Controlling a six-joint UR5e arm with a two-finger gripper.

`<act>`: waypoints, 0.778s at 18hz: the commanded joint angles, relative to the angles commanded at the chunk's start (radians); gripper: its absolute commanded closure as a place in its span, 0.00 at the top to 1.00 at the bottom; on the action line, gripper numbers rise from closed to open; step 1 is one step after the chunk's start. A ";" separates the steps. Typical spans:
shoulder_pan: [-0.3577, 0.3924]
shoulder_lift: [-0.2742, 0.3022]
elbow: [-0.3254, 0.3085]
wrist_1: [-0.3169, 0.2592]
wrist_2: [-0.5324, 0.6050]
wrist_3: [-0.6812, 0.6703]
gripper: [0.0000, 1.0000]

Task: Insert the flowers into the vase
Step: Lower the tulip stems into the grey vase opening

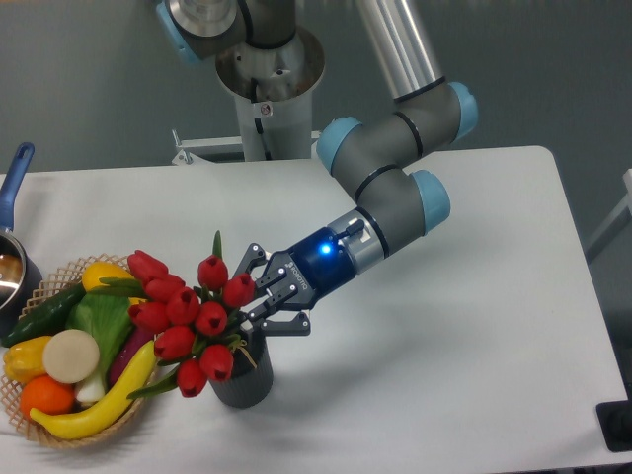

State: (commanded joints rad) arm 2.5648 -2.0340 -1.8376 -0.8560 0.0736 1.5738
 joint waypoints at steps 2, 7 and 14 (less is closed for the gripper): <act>0.000 -0.005 -0.009 0.000 0.002 0.002 0.27; 0.000 -0.005 -0.025 0.002 0.002 0.002 0.27; -0.005 -0.015 -0.025 0.003 0.002 0.005 0.35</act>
State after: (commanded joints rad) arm 2.5602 -2.0494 -1.8623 -0.8529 0.0752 1.5785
